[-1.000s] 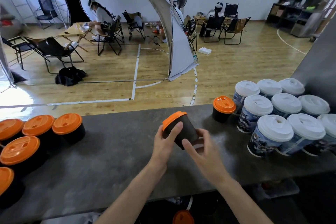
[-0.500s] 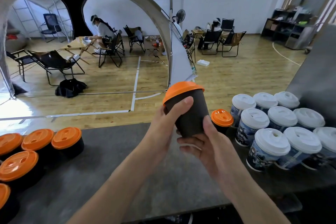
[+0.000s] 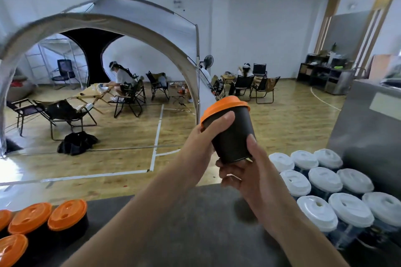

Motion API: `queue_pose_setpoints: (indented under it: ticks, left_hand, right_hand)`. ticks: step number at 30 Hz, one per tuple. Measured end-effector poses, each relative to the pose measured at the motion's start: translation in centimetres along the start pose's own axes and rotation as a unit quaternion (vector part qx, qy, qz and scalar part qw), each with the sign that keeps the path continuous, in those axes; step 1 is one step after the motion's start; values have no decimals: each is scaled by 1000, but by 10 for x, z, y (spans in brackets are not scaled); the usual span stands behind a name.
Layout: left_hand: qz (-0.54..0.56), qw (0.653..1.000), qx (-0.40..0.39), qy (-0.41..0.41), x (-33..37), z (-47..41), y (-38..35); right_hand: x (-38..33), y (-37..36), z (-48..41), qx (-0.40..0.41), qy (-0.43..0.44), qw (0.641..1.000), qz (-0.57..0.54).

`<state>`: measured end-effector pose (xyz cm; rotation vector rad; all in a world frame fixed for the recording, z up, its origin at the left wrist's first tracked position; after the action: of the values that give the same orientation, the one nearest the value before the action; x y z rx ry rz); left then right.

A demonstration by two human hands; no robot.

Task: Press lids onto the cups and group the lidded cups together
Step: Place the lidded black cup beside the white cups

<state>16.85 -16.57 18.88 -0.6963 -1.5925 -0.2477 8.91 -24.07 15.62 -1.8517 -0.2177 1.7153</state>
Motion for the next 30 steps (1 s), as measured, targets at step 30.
queue_pose_setpoints:
  ticks: [30]
  left_hand:
    - [-51,991,-67,-106,133,-42,-60]
  right_hand:
    - [-124,-56,-8,-99,78,992,16]
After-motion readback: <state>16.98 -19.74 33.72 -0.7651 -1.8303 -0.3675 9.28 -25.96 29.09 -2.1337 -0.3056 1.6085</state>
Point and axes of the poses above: each hand's wrist, its own z-axis away from the middle knuckle, its own y-axis out of the back of the hand, x = y × z, the point moved 7 cm from there along -z, towards the middle knuckle, and after that the axes turned 6 degrees about x, right-handed, at the moved point
